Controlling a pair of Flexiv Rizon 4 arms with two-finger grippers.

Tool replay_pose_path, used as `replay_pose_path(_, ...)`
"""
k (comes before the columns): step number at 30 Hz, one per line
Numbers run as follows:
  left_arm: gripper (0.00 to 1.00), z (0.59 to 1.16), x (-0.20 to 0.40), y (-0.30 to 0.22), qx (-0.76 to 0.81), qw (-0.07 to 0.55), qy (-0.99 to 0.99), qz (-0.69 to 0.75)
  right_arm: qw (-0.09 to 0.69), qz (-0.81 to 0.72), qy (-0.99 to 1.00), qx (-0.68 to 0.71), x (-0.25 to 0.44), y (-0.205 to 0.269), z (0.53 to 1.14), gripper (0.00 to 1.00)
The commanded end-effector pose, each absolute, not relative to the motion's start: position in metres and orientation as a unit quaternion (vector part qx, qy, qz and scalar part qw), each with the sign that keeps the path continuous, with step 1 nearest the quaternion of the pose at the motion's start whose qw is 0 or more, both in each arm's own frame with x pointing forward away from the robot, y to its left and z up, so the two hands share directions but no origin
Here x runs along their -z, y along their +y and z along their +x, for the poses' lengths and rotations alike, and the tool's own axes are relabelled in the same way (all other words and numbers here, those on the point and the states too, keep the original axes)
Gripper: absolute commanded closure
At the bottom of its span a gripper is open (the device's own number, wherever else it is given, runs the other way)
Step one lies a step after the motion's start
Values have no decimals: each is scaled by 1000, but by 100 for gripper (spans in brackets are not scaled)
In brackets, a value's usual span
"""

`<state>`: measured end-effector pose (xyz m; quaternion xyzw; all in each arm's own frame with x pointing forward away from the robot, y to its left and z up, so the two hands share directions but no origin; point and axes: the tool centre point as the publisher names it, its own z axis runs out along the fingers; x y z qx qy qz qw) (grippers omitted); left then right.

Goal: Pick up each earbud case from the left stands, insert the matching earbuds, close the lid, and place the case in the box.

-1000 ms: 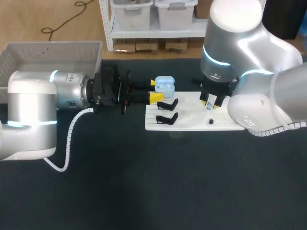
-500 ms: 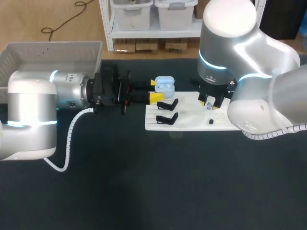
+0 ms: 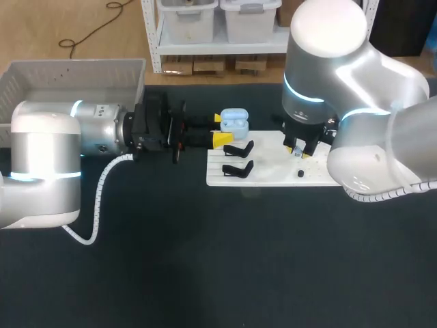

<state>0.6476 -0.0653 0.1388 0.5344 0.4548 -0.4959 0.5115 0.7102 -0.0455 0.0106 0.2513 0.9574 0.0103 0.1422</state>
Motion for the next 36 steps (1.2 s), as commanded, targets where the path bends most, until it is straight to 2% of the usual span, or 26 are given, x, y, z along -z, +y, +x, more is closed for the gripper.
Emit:
replay_pose_path(1, 100, 648, -138, -65, 496, 513, 454, 534, 144, 251, 957, -10, -10, -45, 712, 74)
replay_pose_path(8, 100, 648, -138, -65, 496, 513, 454, 534, 143, 249, 958, -8, -9, -46, 716, 73)
replay_pose_path(12, 100, 648, -138, -65, 496, 513, 454, 534, 141, 248, 958, -8, -8, -47, 717, 76)
replay_pose_path(15, 100, 648, -138, -65, 496, 513, 454, 534, 139, 248, 959, -8, -7, -47, 718, 82)
replay_pose_path(17, 100, 648, -138, -65, 496, 513, 454, 534, 137, 248, 959, -8, -6, -47, 718, 96)
replay_pose_path(18, 100, 648, -138, -65, 496, 513, 454, 534, 136, 249, 959, -8, -6, -47, 718, 100)
replay_pose_path(36, 100, 648, -138, -65, 496, 513, 454, 534, 153, 250, 956, -13, -46, -60, 698, 100)
